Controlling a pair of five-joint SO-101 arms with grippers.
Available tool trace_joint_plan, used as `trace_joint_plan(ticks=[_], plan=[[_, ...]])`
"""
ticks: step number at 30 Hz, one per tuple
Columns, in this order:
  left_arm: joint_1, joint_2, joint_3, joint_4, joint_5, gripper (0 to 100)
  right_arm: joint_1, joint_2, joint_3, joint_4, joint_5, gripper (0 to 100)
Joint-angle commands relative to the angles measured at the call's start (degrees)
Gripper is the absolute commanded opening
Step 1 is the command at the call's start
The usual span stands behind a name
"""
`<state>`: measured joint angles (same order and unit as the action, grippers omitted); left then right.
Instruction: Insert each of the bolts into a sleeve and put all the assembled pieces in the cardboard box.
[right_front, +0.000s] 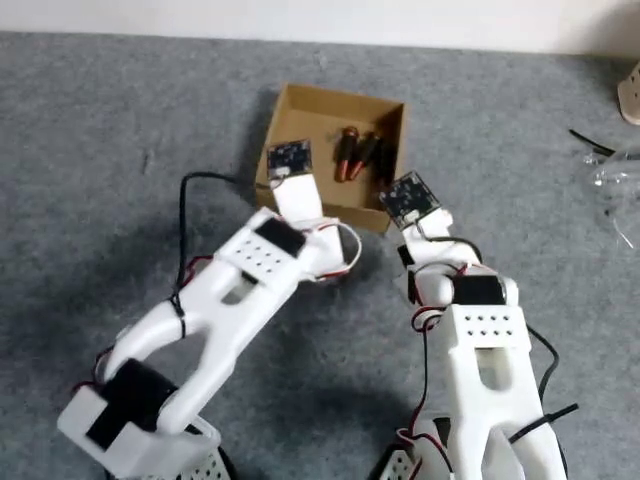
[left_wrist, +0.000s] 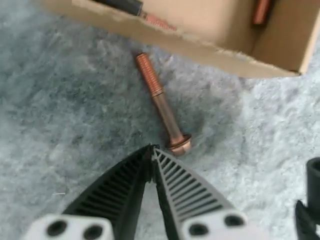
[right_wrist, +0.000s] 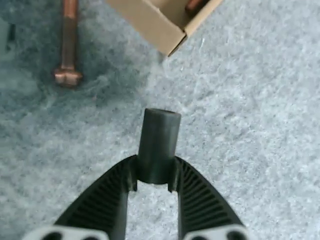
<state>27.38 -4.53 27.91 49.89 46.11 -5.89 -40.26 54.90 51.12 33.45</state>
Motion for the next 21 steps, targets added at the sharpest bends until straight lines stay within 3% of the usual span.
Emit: trace_joint_plan(ticks=[1, 21], plan=[[0.7, 0.8, -6.5, 2.5, 0.5, 1, 0.7, -2.5, -0.7, -1.1, -0.8, 0.5], [3.2, 15.4, -17.2, 3.5, 0.6, 2, 0.8, -2.5, 7.6, -10.0, -0.8, 0.5]])
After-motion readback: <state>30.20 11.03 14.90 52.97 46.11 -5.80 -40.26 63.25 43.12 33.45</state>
